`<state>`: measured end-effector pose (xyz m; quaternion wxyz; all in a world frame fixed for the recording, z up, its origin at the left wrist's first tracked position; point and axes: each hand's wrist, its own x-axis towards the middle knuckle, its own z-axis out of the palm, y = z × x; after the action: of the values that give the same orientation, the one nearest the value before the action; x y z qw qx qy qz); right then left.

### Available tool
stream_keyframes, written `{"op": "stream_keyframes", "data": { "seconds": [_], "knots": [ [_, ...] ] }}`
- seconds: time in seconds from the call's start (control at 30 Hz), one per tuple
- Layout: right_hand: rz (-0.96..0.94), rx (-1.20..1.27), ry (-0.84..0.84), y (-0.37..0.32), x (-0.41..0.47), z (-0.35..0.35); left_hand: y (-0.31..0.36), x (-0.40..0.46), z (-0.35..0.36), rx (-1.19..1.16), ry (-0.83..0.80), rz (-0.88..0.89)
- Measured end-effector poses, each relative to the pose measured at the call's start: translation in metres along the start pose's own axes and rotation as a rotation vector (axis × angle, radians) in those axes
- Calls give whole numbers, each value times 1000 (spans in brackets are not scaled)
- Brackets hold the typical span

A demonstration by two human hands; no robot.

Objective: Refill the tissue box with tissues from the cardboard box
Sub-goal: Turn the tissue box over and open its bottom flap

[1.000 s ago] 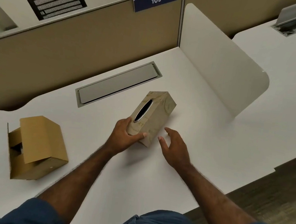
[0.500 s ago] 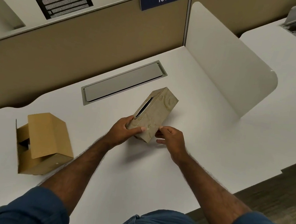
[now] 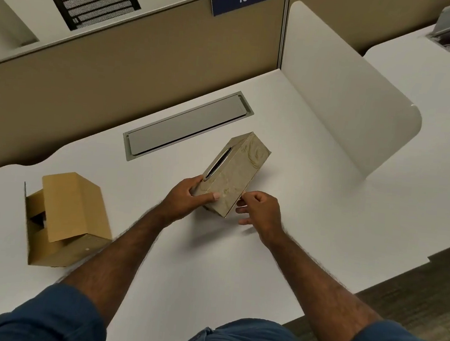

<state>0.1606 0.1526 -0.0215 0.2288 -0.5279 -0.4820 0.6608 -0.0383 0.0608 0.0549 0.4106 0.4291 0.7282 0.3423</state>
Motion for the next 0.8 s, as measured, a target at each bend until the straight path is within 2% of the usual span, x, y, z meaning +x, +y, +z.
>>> {"op": "stream_keyframes", "data": {
  "seconds": [0.2, 0.43, 0.57, 0.8],
  "knots": [
    [28, -164, 83, 17, -3, -10, -15, 11, -12, -31, -13, -45],
    [56, -319, 136, 38, -3, -14, -25, 19, -21, -238, -86, -105],
    [-13, -445, 183, 39, 0, -14, -35, 25, -26, -397, -14, -190],
    [-111, -597, 199, 42, 0, -10, -45, 37, -28, -533, 123, -274]
  ]
}}
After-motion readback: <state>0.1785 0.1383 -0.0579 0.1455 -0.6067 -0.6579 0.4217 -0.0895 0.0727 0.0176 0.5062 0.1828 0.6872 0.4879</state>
